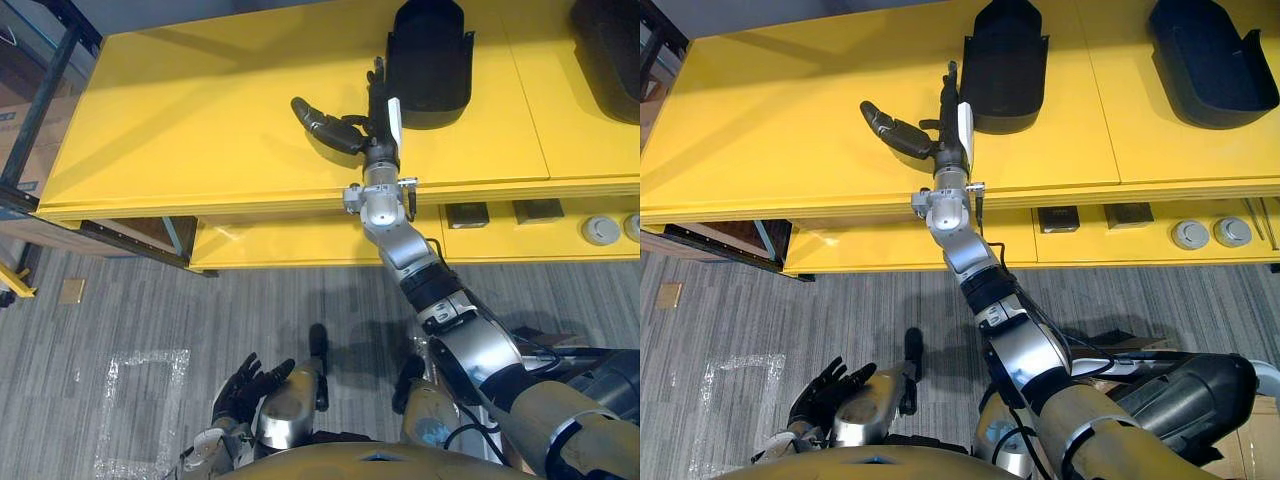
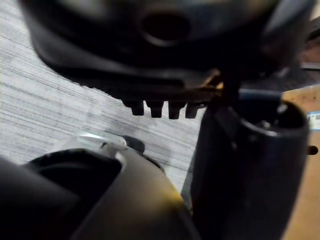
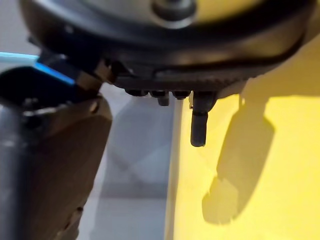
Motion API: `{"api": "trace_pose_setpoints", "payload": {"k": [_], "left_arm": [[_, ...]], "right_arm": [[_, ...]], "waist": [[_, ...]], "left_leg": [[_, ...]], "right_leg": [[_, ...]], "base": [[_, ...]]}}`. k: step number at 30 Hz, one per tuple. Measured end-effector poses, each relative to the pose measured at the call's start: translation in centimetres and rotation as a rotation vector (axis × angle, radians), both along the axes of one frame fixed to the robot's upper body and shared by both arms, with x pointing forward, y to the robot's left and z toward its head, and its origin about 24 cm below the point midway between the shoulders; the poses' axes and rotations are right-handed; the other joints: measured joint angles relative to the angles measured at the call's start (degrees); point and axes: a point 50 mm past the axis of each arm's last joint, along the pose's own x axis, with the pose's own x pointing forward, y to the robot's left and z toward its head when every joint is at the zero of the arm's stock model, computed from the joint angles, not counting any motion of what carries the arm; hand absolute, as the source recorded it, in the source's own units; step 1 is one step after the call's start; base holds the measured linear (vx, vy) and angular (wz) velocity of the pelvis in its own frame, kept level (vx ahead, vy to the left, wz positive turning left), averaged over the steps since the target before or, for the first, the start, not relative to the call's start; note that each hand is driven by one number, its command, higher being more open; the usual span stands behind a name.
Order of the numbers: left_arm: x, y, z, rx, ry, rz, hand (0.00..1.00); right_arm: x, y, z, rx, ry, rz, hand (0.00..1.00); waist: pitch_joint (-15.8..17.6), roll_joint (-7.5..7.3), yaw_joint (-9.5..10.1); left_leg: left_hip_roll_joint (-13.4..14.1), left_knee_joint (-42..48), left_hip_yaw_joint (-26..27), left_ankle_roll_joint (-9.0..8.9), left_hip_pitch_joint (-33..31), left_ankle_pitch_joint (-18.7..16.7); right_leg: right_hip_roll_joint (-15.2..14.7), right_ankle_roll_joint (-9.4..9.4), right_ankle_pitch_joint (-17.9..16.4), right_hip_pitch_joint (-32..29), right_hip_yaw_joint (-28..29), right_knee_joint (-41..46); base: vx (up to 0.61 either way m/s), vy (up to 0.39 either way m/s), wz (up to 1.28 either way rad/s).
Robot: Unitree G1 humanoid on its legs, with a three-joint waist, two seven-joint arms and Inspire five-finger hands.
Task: Walk over and take three plastic housings, then place them on the shelf
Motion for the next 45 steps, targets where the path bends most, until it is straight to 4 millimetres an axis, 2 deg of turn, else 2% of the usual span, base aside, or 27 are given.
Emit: {"api": "trace_pose_setpoints", "payload": {"k": [19,27,30,33,36,37,39,42,44,45], "left_arm": [[0.0,0.4,0.1,0.011,0.000,-0.012,1.00],[-0.2,0.7,0.0,0.015,0.011,-0.015,1.00],[-0.4,1.1,-0.2,0.027,0.025,-0.009,1.00],[-1.2,1.9,-0.5,0.042,0.062,0.032,1.00],[-2.4,3.0,-0.9,0.070,0.119,0.083,1.00],[-2.6,3.1,-1.0,0.081,0.131,0.091,1.00],[-2.9,3.6,-1.0,0.157,0.162,0.083,1.00],[-3.3,4.1,-1.0,0.253,0.193,0.127,1.00],[-3.7,4.2,-1.1,0.295,0.221,0.142,1.00],[-4.2,4.3,-1.2,0.311,0.241,0.142,1.00]], "right_arm": [[0.3,-1.0,0.0,0.033,0.013,-0.058,1.00],[0.2,-1.1,-0.5,0.033,0.000,-0.005,1.00],[-1.0,-0.5,-1.2,0.027,-0.007,0.141,1.00],[-3.5,1.2,-2.2,0.091,0.040,0.423,1.00],[-7.9,3.1,-2.1,0.103,0.038,0.733,1.00],[-8.4,3.0,-2.0,0.122,0.034,0.766,1.00],[-9.7,2.0,-1.7,0.188,0.016,0.807,1.00],[-11.4,-0.9,-1.9,0.363,-0.022,0.768,1.00],[-12.7,-3.3,-3.2,0.442,-0.028,0.667,1.00],[-13.5,-4.7,-4.5,0.479,0.000,0.575,1.00]], "waist": [[-0.26,-1.11,-0.03],[-1.01,-2.58,-0.13],[-1.66,-3.70,-0.54],[-2.85,-5.68,-1.74],[-5.54,-8.40,-3.34],[-6.03,-8.76,-3.30],[-8.16,-9.72,-3.46],[-10.06,-10.71,-3.77],[-10.83,-10.90,-5.32],[-11.80,-10.75,-6.34]], "left_leg": [[-0.62,-1.06,0.35,0.55,0.35,0.57],[-0.69,-2.08,0.82,0.62,0.88,0.75],[-0.43,-2.38,1.35,0.30,1.09,0.44],[0.17,-2.40,2.63,0.28,2.13,-0.23],[1.02,-2.45,4.16,-0.50,3.54,-1.21],[1.22,-2.45,4.44,-0.56,3.84,-1.39],[1.62,-2.46,4.99,-0.97,4.14,-1.85],[2.14,-2.50,6.89,-1.38,5.20,-2.52],[2.20,-2.58,8.59,-1.65,6.03,-3.05],[2.30,-2.73,9.86,-1.71,6.11,-3.42]], "right_leg": [[-0.14,0.48,1.68,0.63,0.17,-2.14],[0.04,0.65,2.21,0.86,0.45,-3.15],[0.65,0.72,3.12,1.64,0.66,-5.24],[1.91,0.58,4.65,3.47,1.65,-8.67],[3.31,0.40,5.80,5.55,2.93,-12.43],[3.58,0.31,6.01,5.88,3.17,-12.88],[4.12,0.15,6.15,6.48,3.36,-14.01],[5.01,0.04,6.23,6.84,5.00,-14.60],[5.10,-0.02,6.27,6.60,6.67,-14.58],[5.16,-0.05,6.41,5.85,8.15,-14.59]], "base": [[0.00,0.000,0.00],[0.00,-0.001,-0.02],[0.04,-0.007,-0.10],[0.07,-0.018,-0.24],[0.10,-0.033,-0.27],[0.09,-0.043,-0.22],[0.08,-0.043,-0.11],[0.05,-0.029,-0.25],[0.02,0.002,-0.49],[-0.01,0.023,-0.60]]}}
